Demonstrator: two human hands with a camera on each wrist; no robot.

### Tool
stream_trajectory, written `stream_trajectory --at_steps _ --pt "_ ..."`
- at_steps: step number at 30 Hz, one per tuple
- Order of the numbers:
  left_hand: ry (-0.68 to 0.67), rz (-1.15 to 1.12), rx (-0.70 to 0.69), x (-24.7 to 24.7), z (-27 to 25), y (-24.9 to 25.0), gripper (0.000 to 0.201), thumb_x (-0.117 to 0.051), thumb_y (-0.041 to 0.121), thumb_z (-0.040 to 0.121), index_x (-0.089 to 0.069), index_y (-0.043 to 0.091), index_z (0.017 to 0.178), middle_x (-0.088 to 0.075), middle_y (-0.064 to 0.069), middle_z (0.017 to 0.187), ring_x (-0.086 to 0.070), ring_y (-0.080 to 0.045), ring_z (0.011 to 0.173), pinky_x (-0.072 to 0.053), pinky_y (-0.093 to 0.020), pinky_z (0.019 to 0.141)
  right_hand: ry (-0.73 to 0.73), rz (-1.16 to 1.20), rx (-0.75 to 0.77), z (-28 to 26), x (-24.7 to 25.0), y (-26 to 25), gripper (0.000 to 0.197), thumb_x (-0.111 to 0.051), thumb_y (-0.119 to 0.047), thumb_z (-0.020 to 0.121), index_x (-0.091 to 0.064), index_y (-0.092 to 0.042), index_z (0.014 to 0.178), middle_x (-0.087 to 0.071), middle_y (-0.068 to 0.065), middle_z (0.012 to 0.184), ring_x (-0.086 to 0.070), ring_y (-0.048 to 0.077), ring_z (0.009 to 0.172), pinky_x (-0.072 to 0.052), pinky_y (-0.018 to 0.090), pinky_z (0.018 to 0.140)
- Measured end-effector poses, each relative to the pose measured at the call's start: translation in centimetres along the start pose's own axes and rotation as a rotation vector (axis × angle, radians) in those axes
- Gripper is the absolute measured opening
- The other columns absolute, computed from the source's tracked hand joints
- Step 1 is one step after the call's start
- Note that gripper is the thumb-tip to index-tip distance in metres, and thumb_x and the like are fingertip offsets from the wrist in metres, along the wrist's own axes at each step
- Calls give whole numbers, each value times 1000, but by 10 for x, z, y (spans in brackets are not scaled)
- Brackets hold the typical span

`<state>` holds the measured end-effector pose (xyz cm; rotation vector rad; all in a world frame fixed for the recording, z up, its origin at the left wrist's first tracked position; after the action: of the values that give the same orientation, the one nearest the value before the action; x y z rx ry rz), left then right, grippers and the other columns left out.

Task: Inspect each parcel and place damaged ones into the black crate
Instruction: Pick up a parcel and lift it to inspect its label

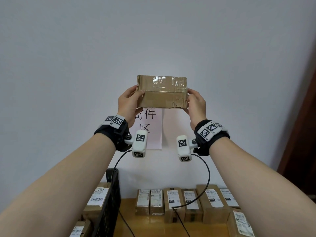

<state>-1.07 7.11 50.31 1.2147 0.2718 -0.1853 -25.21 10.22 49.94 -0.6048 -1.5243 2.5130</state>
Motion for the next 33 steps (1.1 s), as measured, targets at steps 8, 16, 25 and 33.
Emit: stream_trajectory --at_steps 8,16,25,33 --pt "-16 -98 96 1 7 -7 38 -47 47 106 -72 20 113 -73 10 102 -67 -18 93 -52 -38 82 34 -7 -3 11 5 11 42 -41 0 92 -74 -25 102 -70 -5 90 -67 9 80 -59 32 76" --pt "17 -46 117 2 9 -7 35 -55 54 101 -68 21 99 -69 11 103 -66 -14 90 -56 -45 85 54 50 -81 10 4 11 30 -42 -15 98 -70 -17 107 -74 3 109 -69 19 96 -58 47 91" --pt "16 127 42 7 6 -8 18 -66 21 94 -77 34 101 -75 12 92 -67 -10 98 -41 -47 87 14 5 21 12 5 7 28 -59 -7 97 -73 -17 120 -74 -3 114 -68 -3 83 -53 15 70" --pt "-32 136 -3 5 9 -8 41 -56 4 95 -72 29 124 -77 10 115 -61 -13 97 -44 -48 88 33 25 78 8 4 2 45 -53 12 91 -64 -7 131 -72 -9 115 -68 -13 82 -48 8 62"
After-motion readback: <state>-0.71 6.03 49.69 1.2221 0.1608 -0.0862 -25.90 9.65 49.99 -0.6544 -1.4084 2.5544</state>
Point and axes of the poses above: each hand's wrist, its own z-axis towards the middle knuckle, its own x-axis out of the back of the hand, y = z × x, the point moved 7 cm from there along z, towards the middle knuckle
